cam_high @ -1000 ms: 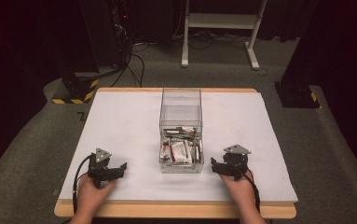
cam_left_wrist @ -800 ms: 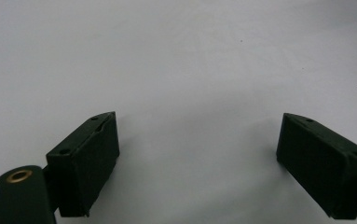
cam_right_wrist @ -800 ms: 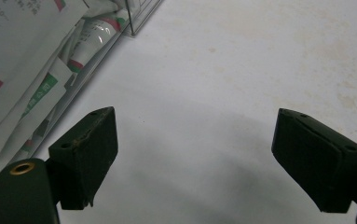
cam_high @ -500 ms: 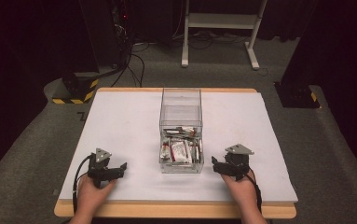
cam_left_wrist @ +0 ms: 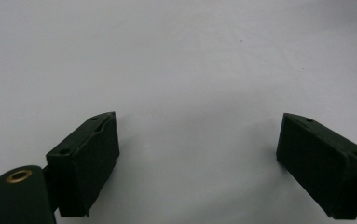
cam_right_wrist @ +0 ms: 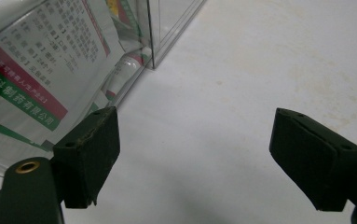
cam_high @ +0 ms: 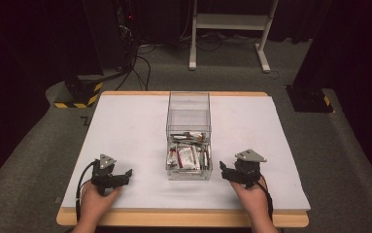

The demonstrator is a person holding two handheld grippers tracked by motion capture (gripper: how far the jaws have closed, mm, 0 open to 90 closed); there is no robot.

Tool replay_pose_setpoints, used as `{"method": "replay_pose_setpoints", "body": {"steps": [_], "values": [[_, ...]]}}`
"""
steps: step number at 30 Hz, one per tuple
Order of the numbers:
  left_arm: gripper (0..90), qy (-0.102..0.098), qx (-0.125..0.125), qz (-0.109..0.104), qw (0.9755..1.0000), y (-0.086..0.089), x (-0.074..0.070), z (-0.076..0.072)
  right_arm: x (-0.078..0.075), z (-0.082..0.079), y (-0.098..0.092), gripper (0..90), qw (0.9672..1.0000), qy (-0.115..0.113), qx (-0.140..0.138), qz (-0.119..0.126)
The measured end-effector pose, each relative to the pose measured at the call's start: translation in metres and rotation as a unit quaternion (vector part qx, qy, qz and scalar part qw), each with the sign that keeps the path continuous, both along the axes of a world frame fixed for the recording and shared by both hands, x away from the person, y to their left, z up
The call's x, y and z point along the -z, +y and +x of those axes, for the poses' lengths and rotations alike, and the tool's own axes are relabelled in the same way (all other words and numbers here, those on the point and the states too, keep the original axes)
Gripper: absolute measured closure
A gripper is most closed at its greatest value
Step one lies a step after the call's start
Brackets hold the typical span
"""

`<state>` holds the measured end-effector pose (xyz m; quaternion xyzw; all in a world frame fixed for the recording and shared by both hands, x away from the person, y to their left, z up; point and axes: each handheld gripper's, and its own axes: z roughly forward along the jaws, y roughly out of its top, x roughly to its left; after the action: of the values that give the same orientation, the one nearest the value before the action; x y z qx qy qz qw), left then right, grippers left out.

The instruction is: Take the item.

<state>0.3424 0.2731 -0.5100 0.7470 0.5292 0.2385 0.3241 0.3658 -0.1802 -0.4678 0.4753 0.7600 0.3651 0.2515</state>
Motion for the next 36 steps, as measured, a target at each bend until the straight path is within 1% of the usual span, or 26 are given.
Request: {"method": "replay_pose_setpoints", "body": {"steps": [8, 13, 19, 20, 22, 36], "values": [[13.1, 0.001, 0.001, 0.000, 1.0000, 0.000, 0.000, 0.000, -0.006, -0.003, -0.004, 16.5, 0.9999, -0.012, 0.006, 0.010], [13.1, 0.001, 0.001, 0.000, 1.0000, 0.000, 0.000, 0.000, -0.011, -0.005, -0.006, 16.5, 0.9996, -0.024, 0.010, 0.012], [13.1, 0.000, 0.000, 0.000, 1.0000, 0.000, 0.000, 0.000, -0.017, -0.008, -0.006, 16.4, 0.9992, -0.038, 0.002, 0.015], [13.1, 0.000, 0.000, -0.001, 1.0000, 0.000, 0.000, 0.000, -0.017, -0.009, -0.005, 16.3, 0.9990, -0.044, -0.002, 0.014], [13.1, 0.000, 0.000, -0.001, 1.0000, 0.000, 0.000, 0.000, -0.019, -0.010, -0.004, 16.3, 0.9988, -0.048, -0.003, 0.012], [13.1, 0.000, 0.000, 0.000, 1.0000, 0.000, 0.000, 0.000, -0.030, -0.019, 0.001, 15.9, 0.9976, -0.067, -0.016, 0.009]]}}
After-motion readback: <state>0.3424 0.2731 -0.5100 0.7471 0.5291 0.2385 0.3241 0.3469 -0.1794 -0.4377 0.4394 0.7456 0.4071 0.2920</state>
